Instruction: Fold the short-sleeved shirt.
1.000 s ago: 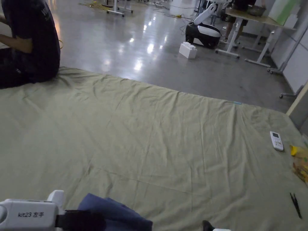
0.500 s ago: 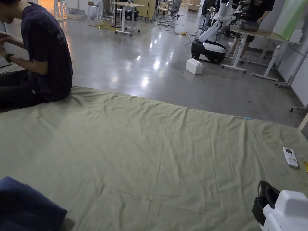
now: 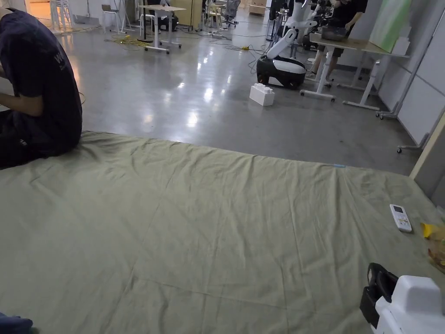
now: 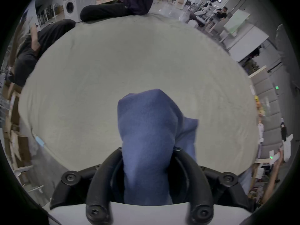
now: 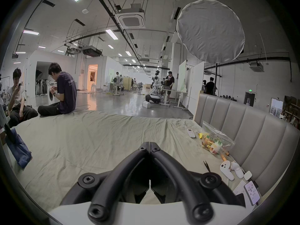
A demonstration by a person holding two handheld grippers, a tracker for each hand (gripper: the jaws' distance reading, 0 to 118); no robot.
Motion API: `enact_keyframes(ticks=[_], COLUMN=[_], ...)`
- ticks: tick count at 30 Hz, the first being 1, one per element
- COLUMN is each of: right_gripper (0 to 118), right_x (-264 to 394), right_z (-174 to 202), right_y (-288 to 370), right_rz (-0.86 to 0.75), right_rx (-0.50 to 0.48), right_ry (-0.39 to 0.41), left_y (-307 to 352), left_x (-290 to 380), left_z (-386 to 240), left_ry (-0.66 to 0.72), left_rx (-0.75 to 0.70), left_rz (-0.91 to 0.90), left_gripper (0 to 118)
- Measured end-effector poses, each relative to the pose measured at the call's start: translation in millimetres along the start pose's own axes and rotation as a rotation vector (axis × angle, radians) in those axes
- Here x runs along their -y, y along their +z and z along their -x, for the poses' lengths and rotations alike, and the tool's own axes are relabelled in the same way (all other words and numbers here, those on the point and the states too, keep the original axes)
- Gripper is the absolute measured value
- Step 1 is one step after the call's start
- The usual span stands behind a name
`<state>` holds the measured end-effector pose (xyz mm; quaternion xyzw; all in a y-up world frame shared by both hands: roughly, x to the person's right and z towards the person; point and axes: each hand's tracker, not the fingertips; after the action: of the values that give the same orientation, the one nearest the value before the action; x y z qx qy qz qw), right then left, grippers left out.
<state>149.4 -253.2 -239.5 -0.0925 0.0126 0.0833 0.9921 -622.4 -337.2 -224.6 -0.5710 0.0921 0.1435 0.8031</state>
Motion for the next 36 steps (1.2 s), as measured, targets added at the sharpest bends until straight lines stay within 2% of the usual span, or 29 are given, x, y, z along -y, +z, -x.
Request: enact_keyframes(ticks=[2,3,4,8,11,16,19,21,25,26,29,36], right_gripper=[1,1,1,1,1,1,1,1,1,1,1,1], right_x=[3.0,3.4,4.2,6.2,9.1,18.0,25.7,30.4,35.9,35.9,34.4,26.4], right_z=[0.4,0.3,-0.1,-0.5,-0.3,0.9,2.4,3.9,8.2,9.1,12.2,24.6], right_y=[-0.5,-0.4,0.0,-0.6,-1.1,-2.5,-2.0,-2.4,-4.0,-4.4,-6.0,-5.5], right_rz=[0.010,0.013,0.014,0.016,0.019,0.027,0.038,0.048,0.057,0.057,0.049,0.016], right_rx=[-0.002,-0.002,-0.004,-0.006,-0.009,-0.010,-0.011,-0.013,-0.014,-0.010,0.001,-0.011], right_ry=[-0.002,-0.001,-0.001,-0.001,-0.008,-0.028,-0.049,-0.062,-0.071,-0.073,-0.074,-0.051], left_y=[-12.0,-14.7,-13.7,-2.9,19.1,18.0,13.1,1.5,1.3,-0.8,14.0,28.4], left_x=[-10.2,-11.4,-14.2,-27.5,-13.7,11.5,51.7,71.3,107.4,97.7,101.3,88.3], left_z=[11.9,11.8,8.4,-8.5,-48.6,-112.1,-186.0,-226.5,-318.1,-315.1,-358.6,-405.7], left_ry=[-0.023,-0.039,-0.089,-0.253,-0.274,-0.207,-0.251,-0.285,-0.320,-0.314,-0.294,-0.330], left_rx=[-0.085,-0.107,-0.194,-0.449,-0.523,-0.424,-0.281,-0.157,-0.029,0.000,0.088,0.065], left_rz=[0.005,0.019,0.015,-0.096,-0.208,-0.407,-0.517,-0.507,-0.591,-0.632,-0.790,-0.961], left_gripper=[53,57,60,60,60,61,61,61,61,61,61,60])
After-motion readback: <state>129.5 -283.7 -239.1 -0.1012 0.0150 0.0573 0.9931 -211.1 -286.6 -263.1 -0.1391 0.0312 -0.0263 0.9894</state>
